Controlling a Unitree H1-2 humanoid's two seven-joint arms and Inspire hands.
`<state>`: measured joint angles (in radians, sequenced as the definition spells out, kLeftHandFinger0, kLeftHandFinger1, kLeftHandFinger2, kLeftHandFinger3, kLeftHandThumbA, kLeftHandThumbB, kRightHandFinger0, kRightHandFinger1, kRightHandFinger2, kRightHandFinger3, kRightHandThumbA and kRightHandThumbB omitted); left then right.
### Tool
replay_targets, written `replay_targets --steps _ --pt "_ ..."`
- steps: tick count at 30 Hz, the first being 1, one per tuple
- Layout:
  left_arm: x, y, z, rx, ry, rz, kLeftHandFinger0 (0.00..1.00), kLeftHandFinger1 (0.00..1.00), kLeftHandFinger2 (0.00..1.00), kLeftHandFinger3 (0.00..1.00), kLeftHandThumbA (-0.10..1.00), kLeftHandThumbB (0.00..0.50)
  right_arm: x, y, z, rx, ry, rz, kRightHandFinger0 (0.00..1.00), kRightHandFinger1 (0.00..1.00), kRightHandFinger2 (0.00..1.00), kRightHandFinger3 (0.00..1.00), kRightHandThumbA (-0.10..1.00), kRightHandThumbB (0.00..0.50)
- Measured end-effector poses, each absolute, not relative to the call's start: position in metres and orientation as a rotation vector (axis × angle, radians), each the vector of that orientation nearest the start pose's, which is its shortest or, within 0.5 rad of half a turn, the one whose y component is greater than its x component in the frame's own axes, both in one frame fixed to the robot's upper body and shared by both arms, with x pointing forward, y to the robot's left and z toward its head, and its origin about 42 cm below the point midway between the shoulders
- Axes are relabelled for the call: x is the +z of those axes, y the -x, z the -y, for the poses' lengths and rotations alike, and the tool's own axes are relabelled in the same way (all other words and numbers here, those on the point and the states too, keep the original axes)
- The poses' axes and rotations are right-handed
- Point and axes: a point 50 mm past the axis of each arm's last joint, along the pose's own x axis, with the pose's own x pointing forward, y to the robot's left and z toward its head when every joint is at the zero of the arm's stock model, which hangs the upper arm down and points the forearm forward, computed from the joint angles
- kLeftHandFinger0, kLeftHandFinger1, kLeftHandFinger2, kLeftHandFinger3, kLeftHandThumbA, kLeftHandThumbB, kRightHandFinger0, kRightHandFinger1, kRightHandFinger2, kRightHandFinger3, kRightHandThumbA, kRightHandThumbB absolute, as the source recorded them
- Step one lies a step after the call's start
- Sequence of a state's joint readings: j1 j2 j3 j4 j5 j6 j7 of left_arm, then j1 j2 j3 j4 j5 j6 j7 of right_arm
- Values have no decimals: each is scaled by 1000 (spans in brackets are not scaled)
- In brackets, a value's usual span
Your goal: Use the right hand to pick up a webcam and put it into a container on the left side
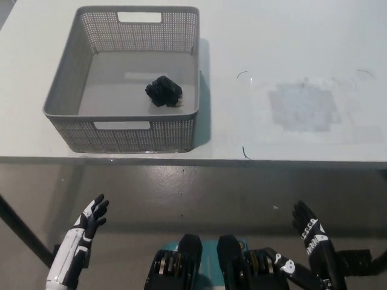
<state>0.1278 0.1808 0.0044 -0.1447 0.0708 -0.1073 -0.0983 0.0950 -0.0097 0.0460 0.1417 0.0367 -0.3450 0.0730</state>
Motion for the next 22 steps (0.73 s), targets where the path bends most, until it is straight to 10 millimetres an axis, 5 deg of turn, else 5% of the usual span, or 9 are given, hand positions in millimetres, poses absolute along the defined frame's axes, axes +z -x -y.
replay_targets --steps 10,22 --pt "104 -230 -268 -94 -250 82 1000 1000 1000 1000 1000 57 58 -249 206 92 -37 123 1000 1000 1000 1000 1000 283" --pt "104 -230 -268 -95 -251 81 1000 1000 1000 1000 1000 80 61 -254 207 108 -41 139 1000 1000 1000 1000 1000 268"
